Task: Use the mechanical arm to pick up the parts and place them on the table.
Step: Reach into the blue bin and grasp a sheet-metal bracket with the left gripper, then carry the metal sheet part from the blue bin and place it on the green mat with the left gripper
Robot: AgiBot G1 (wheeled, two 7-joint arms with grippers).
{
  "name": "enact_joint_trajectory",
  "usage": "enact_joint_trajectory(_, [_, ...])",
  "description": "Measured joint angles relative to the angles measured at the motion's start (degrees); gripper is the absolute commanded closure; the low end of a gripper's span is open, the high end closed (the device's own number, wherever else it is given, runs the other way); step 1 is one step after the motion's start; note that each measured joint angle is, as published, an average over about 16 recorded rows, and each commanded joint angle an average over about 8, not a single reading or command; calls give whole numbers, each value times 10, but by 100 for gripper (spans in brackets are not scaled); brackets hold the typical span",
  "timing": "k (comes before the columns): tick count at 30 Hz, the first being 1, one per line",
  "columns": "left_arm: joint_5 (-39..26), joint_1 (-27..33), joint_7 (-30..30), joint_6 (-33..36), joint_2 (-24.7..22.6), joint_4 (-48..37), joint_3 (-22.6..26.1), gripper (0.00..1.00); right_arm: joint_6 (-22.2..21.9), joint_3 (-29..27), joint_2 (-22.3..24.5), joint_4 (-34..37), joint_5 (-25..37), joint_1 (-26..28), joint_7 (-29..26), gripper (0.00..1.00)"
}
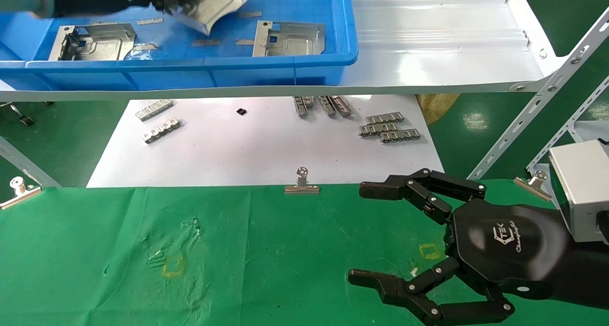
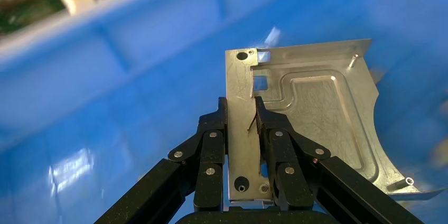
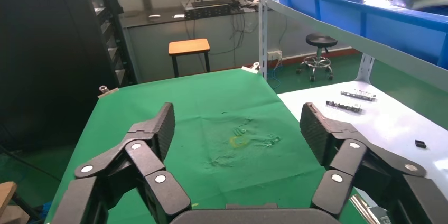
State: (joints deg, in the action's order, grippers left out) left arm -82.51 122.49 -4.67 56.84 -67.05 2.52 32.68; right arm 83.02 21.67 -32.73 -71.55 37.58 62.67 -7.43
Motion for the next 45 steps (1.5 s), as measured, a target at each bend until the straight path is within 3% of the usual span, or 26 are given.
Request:
enact_joint_trajectory(12, [62, 11, 73, 252, 59, 43, -34, 100, 0, 0, 0, 0, 0, 0, 0, 0])
enact_joint_trajectory(19, [97, -20, 118, 337, 98, 103, -27, 100, 0, 0, 0, 0, 0, 0, 0, 0])
enact_joint_trajectory(28, [185, -121, 148, 350, 187, 265, 27, 100, 0, 0, 0, 0, 0, 0, 0, 0])
enact_joint_trajectory(33, [212, -179, 194, 345, 231, 330, 72, 100, 0, 0, 0, 0, 0, 0, 0, 0])
enact_joint_trajectory(38, [207, -219, 273, 333, 248, 325, 111, 100, 0, 0, 0, 0, 0, 0, 0, 0])
enact_joint_trajectory(45, [169, -246, 397, 324, 236, 246, 145, 100, 0, 0, 0, 0, 0, 0, 0, 0])
